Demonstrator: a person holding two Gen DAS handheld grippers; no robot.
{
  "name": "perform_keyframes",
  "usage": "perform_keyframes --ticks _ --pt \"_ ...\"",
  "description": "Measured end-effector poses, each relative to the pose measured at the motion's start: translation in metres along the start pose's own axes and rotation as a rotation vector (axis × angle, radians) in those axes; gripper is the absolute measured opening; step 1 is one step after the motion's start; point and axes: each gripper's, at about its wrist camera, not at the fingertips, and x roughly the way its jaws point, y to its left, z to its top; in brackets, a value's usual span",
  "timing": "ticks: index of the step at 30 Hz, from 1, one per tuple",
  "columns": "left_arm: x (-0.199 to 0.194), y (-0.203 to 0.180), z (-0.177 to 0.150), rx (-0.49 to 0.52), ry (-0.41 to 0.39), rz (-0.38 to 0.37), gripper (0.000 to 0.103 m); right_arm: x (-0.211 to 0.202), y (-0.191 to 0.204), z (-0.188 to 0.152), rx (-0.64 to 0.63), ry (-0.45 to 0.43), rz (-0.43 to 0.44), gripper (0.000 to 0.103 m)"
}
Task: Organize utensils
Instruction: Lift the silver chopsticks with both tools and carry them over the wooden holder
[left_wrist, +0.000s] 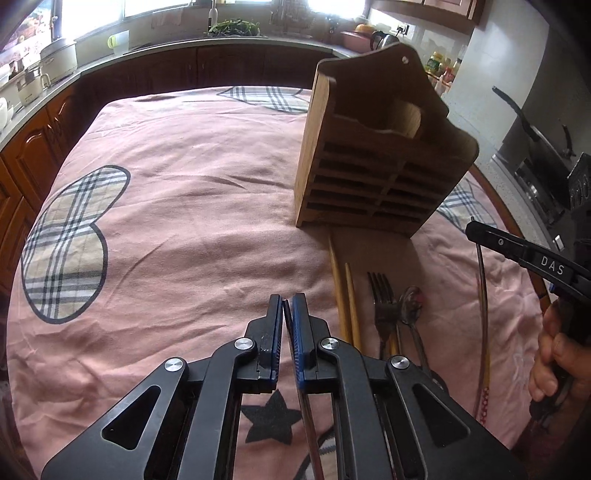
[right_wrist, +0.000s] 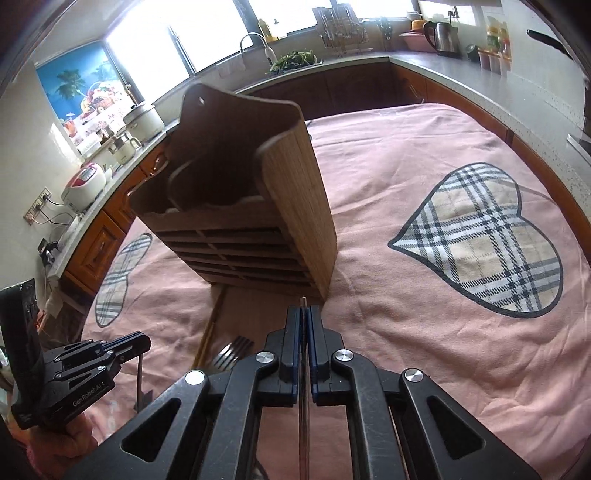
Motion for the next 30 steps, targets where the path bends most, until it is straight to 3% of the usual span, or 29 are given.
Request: perform_keyframes --ticks 13,22,30 --pt "-0.088 0.005 -0.012 -0.008 -0.179 -0.069 0.004 -0.069 0.038 0.007 -0.059 -0.142 0.058 0.004" --pt "-0.118 0.012 -0.017 -0.039 -0.273 -0.085 0.003 -0.094 0.048 0.007 -0.078 -0.203 0.058 0.004" --pt "-0.149 0.017 -0.005 -0.074 -0.425 -0.102 0.003 -0.121 0.052 0.016 -0.075 -0.3 0.064 0.004"
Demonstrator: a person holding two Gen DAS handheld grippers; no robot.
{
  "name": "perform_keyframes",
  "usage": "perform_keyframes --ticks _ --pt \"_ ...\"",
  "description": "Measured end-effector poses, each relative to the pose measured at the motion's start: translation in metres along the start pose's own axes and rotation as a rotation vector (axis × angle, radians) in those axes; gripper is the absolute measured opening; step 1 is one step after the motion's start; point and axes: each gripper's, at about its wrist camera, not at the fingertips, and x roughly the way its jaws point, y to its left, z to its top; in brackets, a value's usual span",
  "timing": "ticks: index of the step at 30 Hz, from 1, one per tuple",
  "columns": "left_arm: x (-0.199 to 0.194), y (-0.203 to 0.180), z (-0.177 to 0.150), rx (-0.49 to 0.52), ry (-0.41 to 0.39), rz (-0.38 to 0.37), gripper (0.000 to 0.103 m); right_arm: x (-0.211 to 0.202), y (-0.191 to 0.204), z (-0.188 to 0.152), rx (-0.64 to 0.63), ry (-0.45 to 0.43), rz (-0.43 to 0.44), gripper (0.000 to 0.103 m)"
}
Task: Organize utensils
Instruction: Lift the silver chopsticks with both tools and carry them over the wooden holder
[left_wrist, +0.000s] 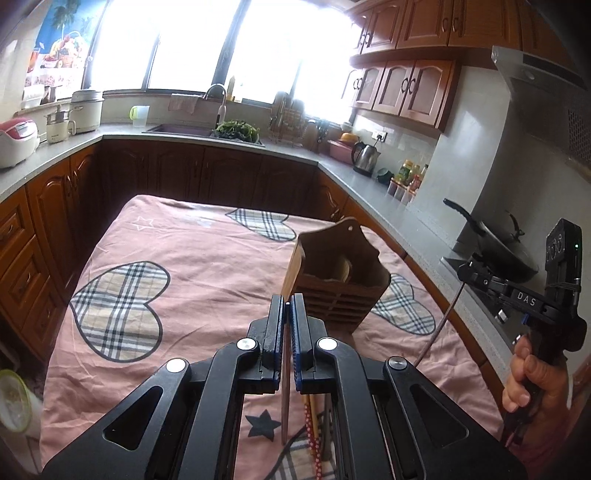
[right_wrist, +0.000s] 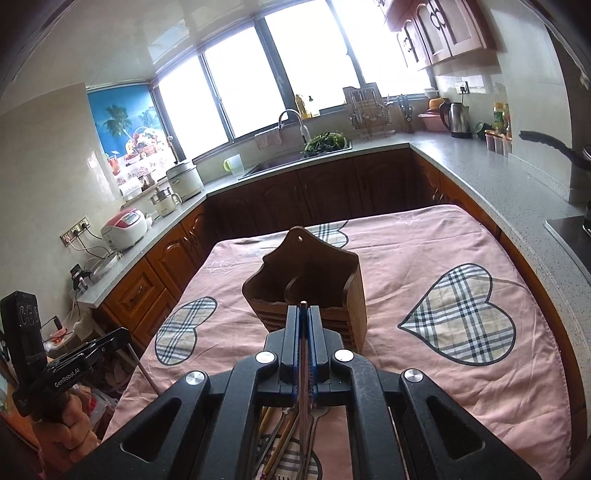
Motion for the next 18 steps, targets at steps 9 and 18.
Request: perform_keyframes --ticks 9,18 --pt "-0.004 -0.006 0.058 -0.042 -0.187 -0.012 0.003 -0.018 0.001 0.041 0.014 -0.192 -0.029 0.004" --pt "0.02 -0.017 0.118 -0.057 -0.329 -0.031 0.003 0.007 -0.011 0.093 0.038 -0.314 -0.056 0.004"
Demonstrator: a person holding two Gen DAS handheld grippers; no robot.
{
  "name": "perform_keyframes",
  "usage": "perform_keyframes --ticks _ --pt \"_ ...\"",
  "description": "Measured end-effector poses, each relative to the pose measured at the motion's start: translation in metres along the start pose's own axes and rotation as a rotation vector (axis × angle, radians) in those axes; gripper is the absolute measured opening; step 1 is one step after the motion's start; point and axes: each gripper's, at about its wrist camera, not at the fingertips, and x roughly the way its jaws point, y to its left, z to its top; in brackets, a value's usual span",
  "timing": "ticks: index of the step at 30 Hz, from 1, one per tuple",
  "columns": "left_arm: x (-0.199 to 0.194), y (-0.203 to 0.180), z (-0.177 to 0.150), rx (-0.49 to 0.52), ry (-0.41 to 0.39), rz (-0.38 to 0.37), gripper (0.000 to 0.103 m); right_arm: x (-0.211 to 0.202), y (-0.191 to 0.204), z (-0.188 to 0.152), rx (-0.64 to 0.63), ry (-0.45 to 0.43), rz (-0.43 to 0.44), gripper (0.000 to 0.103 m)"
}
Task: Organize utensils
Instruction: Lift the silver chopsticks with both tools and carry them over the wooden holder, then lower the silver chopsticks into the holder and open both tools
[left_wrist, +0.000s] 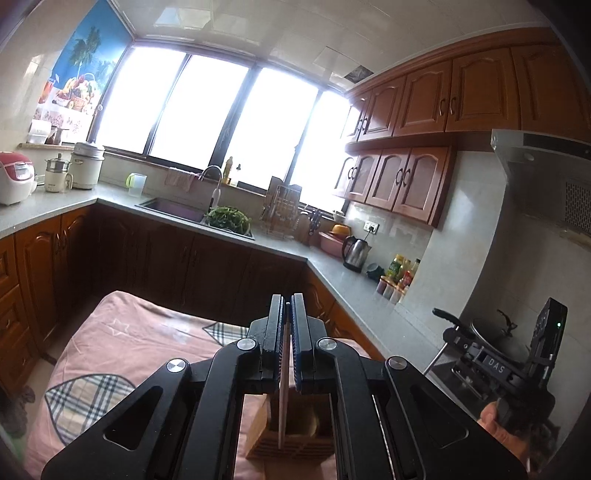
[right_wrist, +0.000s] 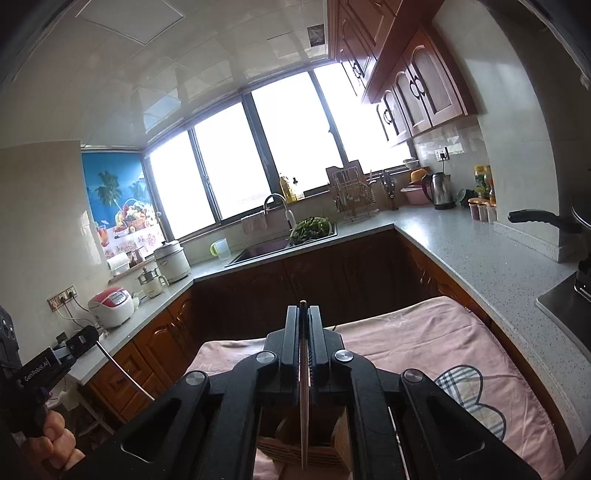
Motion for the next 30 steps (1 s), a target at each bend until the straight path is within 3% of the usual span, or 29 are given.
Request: perform_keyframes --ticks 6,15,20,30 --pt "0.051 0.004 -0.009 -0.033 -0.017 0.009 0.003 0.037 -0.012 -0.002 0.011 -0.01 -0.014 0.004" --pt "0.116 0.018 -0.078 -0.05 0.042 0.051 0.003 0.083 -0.037 -0.053 0.052 0.034 -0.022 0.004" --pt "0.126 0.026 -0.101 -0.066 0.076 0.074 0.004 0.092 -0.051 -0.071 0.087 0.052 -0.039 0.004" --pt "0.125 0.026 -0.097 -0.05 0.099 0.063 0.004 0.092 -0.051 -0.069 0.091 0.069 -0.042 0.005"
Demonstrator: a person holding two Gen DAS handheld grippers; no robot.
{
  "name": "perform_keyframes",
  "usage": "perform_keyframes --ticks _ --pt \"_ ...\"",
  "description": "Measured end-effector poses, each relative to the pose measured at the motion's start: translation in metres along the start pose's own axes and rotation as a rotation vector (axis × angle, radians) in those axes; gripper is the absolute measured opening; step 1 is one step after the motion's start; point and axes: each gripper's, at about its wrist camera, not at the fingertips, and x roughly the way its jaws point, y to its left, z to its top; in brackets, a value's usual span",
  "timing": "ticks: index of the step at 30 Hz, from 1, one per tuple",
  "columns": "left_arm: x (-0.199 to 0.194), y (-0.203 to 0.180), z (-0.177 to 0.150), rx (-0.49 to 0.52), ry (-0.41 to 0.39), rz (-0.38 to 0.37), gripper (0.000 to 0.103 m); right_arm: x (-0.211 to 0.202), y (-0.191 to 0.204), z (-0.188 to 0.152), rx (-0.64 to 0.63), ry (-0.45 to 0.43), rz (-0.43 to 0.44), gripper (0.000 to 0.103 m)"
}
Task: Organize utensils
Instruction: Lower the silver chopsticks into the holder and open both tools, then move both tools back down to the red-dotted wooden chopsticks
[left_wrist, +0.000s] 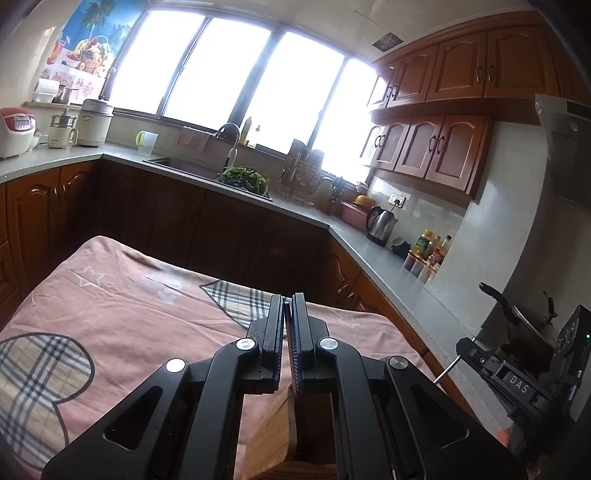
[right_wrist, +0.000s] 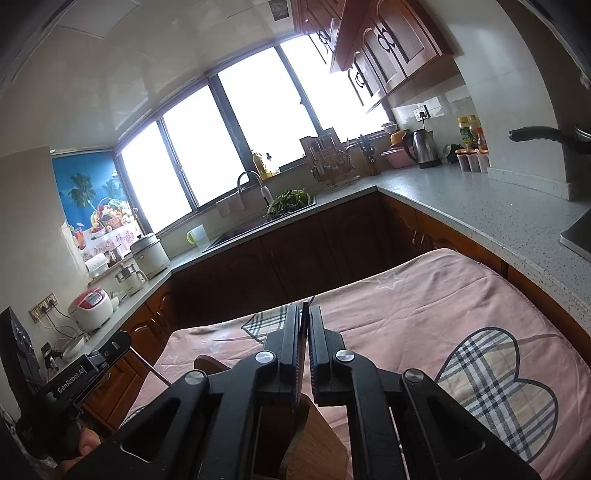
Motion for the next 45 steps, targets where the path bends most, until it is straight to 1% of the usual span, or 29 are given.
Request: perform_keyframes --ticks 4,5,6,7,9,11,12,13,14,15,16,17,19,21,27,33,39,45 --pt "-0.001 -0.001 0.002 0.007 0.011 0.002 0.004 0.001 0.001 0.002 -0.005 0.015 -0.002 0.006" --pt "-0.001 -0.002 0.002 0.009 0.014 0.003 0.004 0.001 0.001 0.002 -0.003 0.02 -0.004 0.006" --pt "-0.002 -0.002 0.003 0.011 0.018 0.004 0.004 0.001 0.001 0.003 0.0 0.027 -0.003 0.009" --pt "-0.002 -0.002 0.004 0.011 0.023 0.006 0.007 0.002 0.0 0.003 0.005 0.036 -0.005 0.009" --pt "-0.003 -0.001 0.006 0.007 0.029 0.009 0.021 0.002 0.0 0.003 0.015 0.045 0.001 0.011" --pt "-0.008 0.0 0.007 0.0 0.021 0.021 0.058 0.001 -0.002 0.002 0.028 0.051 0.009 0.016" --pt "-0.012 0.001 0.008 -0.002 0.01 0.023 0.061 -0.001 -0.002 0.002 0.034 0.052 0.013 0.026" --pt "-0.015 0.001 0.009 -0.003 0.005 0.024 0.064 -0.003 -0.003 0.002 0.042 0.05 0.019 0.044" --pt "-0.018 0.002 0.01 -0.003 0.009 0.025 0.07 -0.006 -0.003 0.003 0.05 0.045 0.029 0.052" --pt "-0.021 0.002 0.011 -0.004 0.016 0.029 0.075 -0.01 -0.003 0.003 0.056 0.038 0.036 0.064" --pt "-0.025 0.003 0.011 -0.007 0.015 0.032 0.082 -0.014 -0.003 0.004 0.058 0.027 0.041 0.07" --pt "-0.03 0.004 0.01 -0.007 0.013 0.035 0.086 -0.019 -0.002 0.004 0.06 0.019 0.043 0.072" --pt "-0.038 0.006 0.008 0.003 0.025 0.053 0.092 -0.028 -0.002 0.005 0.064 0.012 0.055 0.083" --pt "-0.046 0.009 0.005 0.008 0.04 0.062 0.093 -0.038 -0.001 0.004 0.067 0.012 0.065 0.086" --pt "-0.07 0.022 -0.014 0.001 0.114 0.101 0.095 -0.066 -0.002 -0.008 0.068 0.033 0.071 0.086" --pt "-0.095 0.032 -0.038 -0.008 0.17 0.105 0.095 -0.095 -0.008 -0.025 0.09 0.058 0.06 0.086" --pt "-0.122 0.04 -0.056 -0.026 0.205 0.124 0.095 -0.121 -0.012 -0.045 0.073 0.107 0.047 0.086" --pt "-0.139 0.043 -0.078 -0.009 0.26 0.134 0.095 -0.145 -0.02 -0.071 0.072 0.166 0.024 0.086"
